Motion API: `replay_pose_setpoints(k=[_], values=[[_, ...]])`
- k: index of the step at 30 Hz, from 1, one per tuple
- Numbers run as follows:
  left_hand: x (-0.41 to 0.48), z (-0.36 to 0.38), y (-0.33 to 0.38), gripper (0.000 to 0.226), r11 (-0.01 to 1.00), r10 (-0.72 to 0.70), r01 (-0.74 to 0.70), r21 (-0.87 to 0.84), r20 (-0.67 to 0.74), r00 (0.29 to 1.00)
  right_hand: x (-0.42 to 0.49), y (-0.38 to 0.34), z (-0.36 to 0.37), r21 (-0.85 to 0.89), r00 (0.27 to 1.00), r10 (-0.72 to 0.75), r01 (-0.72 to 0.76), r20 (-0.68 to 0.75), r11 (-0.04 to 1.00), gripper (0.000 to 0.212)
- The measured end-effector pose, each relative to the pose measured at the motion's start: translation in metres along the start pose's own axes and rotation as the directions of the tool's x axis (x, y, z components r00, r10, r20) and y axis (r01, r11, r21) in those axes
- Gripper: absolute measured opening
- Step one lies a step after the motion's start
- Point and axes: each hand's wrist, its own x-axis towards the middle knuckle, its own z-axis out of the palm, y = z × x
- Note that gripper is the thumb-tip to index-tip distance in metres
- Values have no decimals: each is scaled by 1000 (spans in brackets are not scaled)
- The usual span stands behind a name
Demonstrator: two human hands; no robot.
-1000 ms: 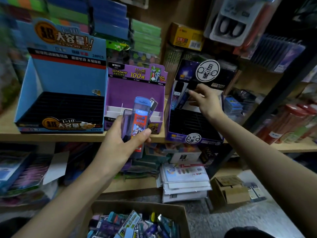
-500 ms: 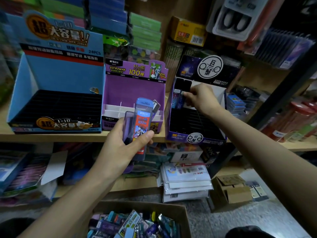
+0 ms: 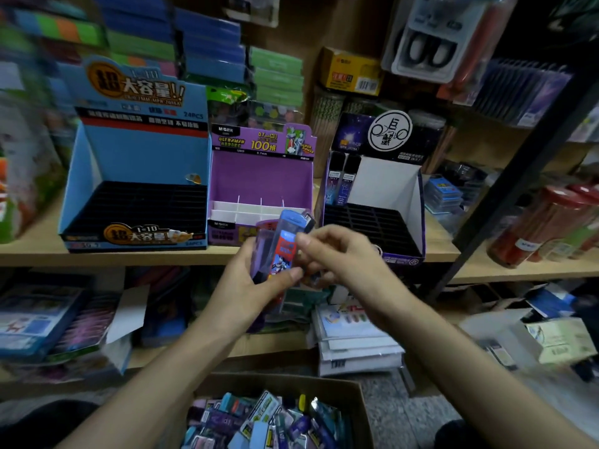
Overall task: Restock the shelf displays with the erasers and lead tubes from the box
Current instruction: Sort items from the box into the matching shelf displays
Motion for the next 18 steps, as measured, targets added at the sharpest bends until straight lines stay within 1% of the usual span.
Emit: replay_pose_setpoints(k=[1, 3, 5, 8, 10, 12, 14, 16, 18], values=[[-2, 0, -1, 44, 1000, -1, 1, 13, 18, 1000, -2, 3, 6, 15, 1000, 1, -1, -19, 1000, 20], [-5, -2, 0, 44, 997, 3, -7, 80, 52, 999, -3, 10, 11, 38, 998, -1, 3, -65, 999, 22], [-9, -6, 2, 44, 992, 22, -31, 126, 69, 997, -4, 15, 11, 120, 997, 7, 2, -72, 993, 21], [-13, -10, 6, 38, 997, 28, -31, 72, 37, 999, -4, 17, 14, 294, 999, 14, 0, -43, 956, 21], [-15, -14, 11, 31, 999, 32, -31, 20, -9, 999, 0, 12, 17, 313, 997, 1, 23, -74, 950, 24], [-16, -21, 17, 25, 999, 47, -46, 17, -65, 997, 9, 2, 15, 337, 990, -10, 57, -139, 940, 21], [-15, -32, 22, 23, 998, 57, -55, 21, -117, 991, 25, -13, 4, 304, 970, -60, 132, -236, 944, 17], [-13, -42, 26, 21, 998, 62, -61, 10, -162, 985, 47, -30, -12, 156, 928, -178, 239, -328, 959, 17], [-10, -48, 30, 21, 998, 69, -69, 8, -181, 981, 69, -45, -23, -33, 881, -303, 312, -363, 949, 19]])
